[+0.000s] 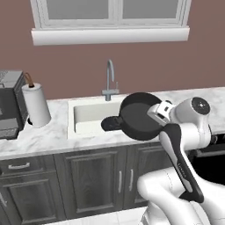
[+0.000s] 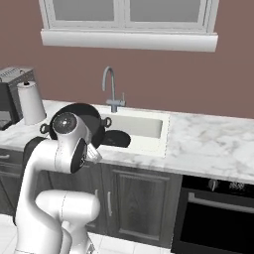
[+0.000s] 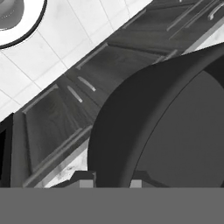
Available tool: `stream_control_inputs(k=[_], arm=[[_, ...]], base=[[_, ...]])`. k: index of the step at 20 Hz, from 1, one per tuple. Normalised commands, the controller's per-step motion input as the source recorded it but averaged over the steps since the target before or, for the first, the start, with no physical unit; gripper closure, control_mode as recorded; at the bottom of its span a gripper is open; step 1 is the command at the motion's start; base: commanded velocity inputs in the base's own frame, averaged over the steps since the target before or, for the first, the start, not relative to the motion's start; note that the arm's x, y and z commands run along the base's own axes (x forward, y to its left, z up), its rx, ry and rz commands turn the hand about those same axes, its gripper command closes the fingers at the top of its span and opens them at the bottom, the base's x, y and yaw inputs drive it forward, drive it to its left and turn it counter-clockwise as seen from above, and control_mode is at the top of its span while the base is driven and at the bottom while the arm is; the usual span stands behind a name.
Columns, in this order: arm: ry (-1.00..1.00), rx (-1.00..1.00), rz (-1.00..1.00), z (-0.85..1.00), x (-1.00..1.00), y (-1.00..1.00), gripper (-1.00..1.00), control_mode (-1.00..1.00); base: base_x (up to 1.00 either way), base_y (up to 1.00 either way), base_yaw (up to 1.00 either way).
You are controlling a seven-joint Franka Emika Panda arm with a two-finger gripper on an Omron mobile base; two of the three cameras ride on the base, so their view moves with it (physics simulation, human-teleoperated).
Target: Move the pot and pan from the stove into the sink.
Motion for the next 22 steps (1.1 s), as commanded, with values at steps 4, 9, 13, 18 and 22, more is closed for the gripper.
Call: stream_control_inputs(k=[4,9,13,18,22], arm=[[0.00,0.00,0.00,0.00,0.00,0.00,1.00,1.00],[0.00,0.00,0.00,0.00,0.00,0.00,1.00,1.00],[0.00,0.00,0.00,0.00,0.00,0.00,1.00,1.00],[0.02,0.01,0.00,0.00,0.19,-0.05,1.00,-1.00],[0.11,0.07,0.04,0.00,0.71,-0.27,1.00,-1.00]], base=[[0.67,-0.05,0.00],[0.68,-0.04,0.00],[0.33,-0.01,0.00],[0.00,0.00,0.00],[0.00,0.00,0.00]])
